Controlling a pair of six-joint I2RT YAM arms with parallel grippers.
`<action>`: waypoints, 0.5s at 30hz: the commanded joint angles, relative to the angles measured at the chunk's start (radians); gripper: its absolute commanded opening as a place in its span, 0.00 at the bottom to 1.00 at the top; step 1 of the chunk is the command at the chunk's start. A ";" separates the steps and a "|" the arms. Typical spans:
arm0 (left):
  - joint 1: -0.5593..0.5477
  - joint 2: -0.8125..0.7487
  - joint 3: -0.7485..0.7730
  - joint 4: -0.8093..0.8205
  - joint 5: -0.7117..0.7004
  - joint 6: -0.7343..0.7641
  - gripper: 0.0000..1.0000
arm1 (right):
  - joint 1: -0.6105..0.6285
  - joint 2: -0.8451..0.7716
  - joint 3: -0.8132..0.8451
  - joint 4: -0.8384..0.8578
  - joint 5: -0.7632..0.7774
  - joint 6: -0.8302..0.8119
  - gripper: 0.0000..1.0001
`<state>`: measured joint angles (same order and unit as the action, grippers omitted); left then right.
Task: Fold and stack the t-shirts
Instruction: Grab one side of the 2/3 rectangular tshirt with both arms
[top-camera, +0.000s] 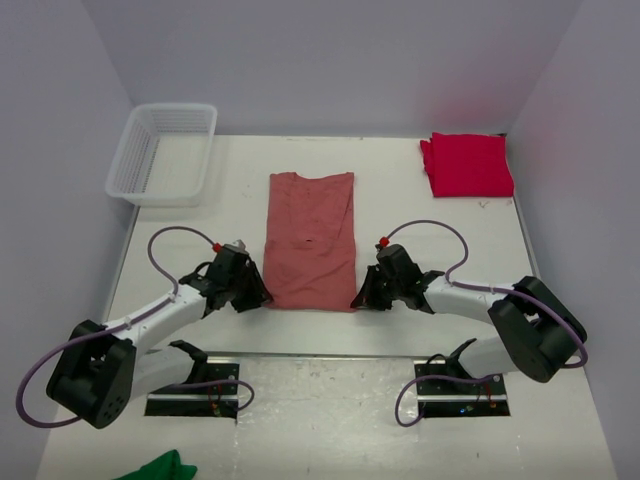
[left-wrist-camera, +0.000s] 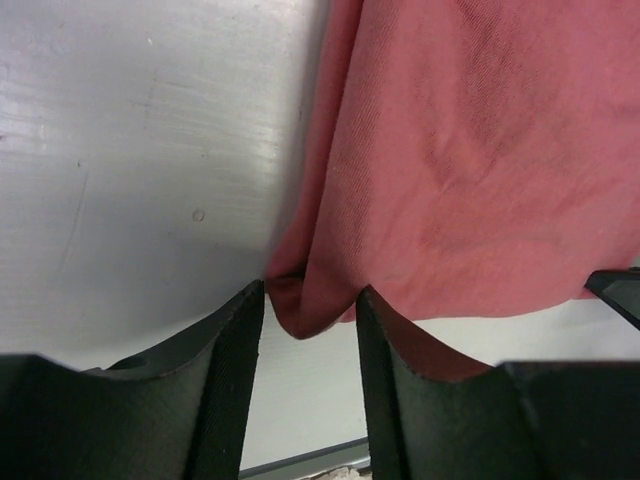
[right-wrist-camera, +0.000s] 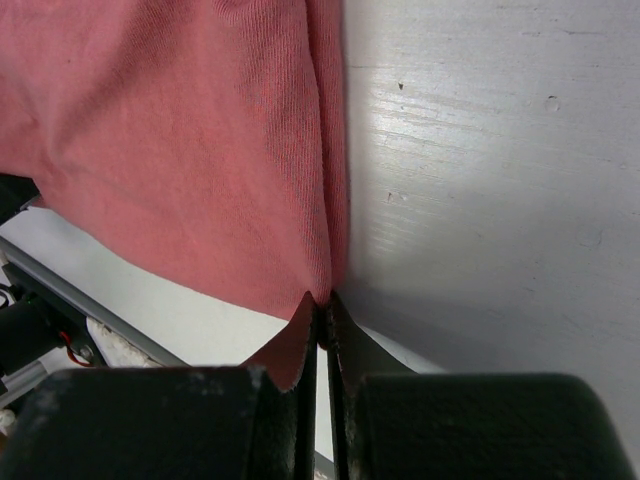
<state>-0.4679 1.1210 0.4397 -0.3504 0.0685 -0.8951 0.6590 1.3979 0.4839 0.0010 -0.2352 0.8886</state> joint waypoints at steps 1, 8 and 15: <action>0.017 0.037 -0.028 0.033 -0.015 0.030 0.43 | -0.001 0.018 -0.024 -0.078 0.042 -0.025 0.00; 0.052 0.023 -0.062 0.053 0.040 0.042 0.00 | -0.001 0.021 -0.027 -0.082 0.053 -0.013 0.00; 0.060 -0.058 -0.059 -0.011 0.050 0.045 0.00 | 0.001 0.055 -0.022 -0.087 0.076 -0.025 0.00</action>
<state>-0.4194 1.0832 0.3786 -0.2901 0.1246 -0.8776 0.6590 1.4075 0.4843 0.0082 -0.2375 0.8913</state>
